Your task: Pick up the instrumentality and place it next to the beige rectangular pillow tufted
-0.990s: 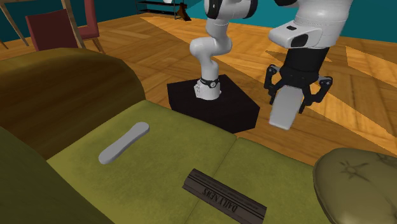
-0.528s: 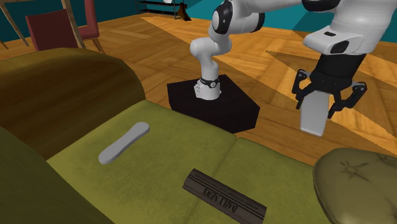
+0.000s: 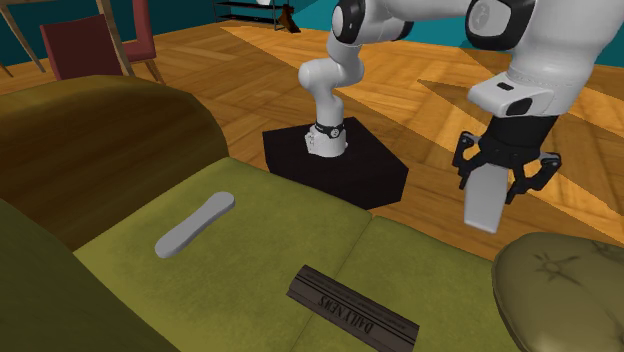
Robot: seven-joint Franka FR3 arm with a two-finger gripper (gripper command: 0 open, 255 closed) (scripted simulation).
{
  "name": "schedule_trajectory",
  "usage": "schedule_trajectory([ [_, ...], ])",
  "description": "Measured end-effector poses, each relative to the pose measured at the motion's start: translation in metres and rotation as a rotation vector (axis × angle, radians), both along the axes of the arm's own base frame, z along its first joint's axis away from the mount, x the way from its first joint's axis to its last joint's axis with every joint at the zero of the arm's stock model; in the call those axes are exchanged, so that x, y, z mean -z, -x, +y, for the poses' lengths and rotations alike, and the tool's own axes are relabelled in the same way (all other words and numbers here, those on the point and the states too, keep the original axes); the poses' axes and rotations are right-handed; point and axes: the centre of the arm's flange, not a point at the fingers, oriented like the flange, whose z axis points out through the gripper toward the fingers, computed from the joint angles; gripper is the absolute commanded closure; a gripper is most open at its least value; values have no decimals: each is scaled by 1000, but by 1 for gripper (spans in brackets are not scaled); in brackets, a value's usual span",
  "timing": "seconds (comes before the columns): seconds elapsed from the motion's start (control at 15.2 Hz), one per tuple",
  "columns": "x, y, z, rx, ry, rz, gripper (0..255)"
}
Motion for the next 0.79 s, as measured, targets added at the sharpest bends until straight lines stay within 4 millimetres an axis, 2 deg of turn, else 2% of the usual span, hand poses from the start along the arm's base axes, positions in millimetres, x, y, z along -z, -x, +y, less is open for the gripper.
schedule_trajectory([
  [0.79, 62, 0, 1, 0, 0, 0, 255],
])
